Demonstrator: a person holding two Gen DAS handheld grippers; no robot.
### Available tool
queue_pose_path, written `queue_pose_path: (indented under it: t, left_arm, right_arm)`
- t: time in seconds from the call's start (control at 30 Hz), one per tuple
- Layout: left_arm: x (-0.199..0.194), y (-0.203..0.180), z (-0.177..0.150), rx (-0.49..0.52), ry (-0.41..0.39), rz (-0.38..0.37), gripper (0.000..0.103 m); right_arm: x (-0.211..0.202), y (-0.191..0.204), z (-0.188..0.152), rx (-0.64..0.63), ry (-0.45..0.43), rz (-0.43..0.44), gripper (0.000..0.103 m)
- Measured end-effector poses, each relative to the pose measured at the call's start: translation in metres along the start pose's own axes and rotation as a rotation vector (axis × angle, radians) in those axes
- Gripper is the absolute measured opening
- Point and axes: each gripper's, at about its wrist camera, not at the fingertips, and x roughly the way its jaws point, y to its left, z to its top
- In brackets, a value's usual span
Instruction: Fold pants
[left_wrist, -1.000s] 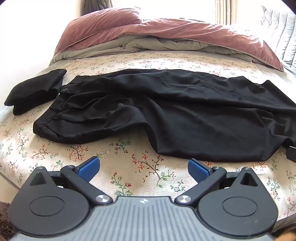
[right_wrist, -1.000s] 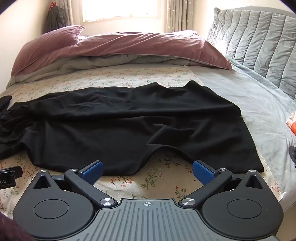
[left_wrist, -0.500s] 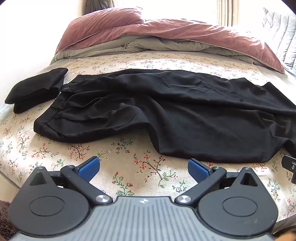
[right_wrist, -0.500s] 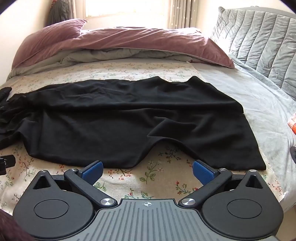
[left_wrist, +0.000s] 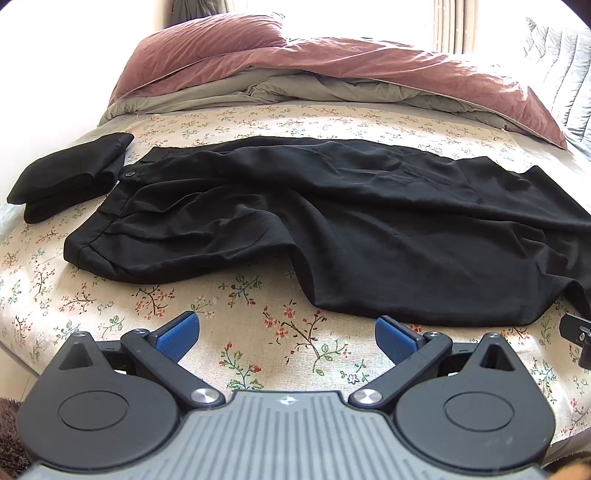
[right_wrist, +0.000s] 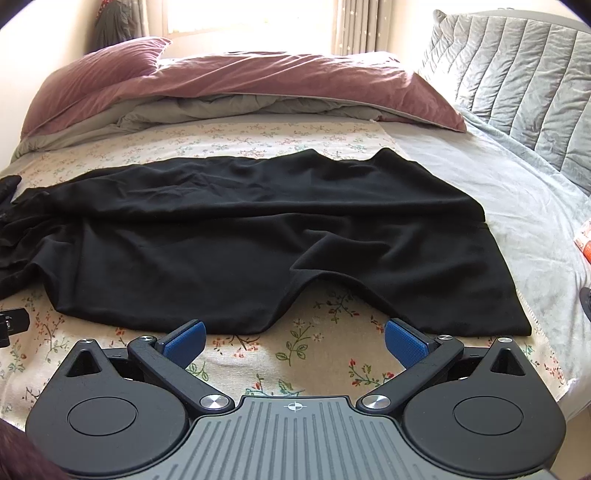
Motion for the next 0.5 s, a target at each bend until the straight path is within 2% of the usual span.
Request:
queue_pose_path:
  t: [0.5]
  left_arm:
    - [-0.0009,0.0012,-0.0002,-0.001,-0.008,-0.01,0.103]
  right_arm:
    - [0.0005,-0.001,-0.0006,0.005,-0.002,-0.006,0.103]
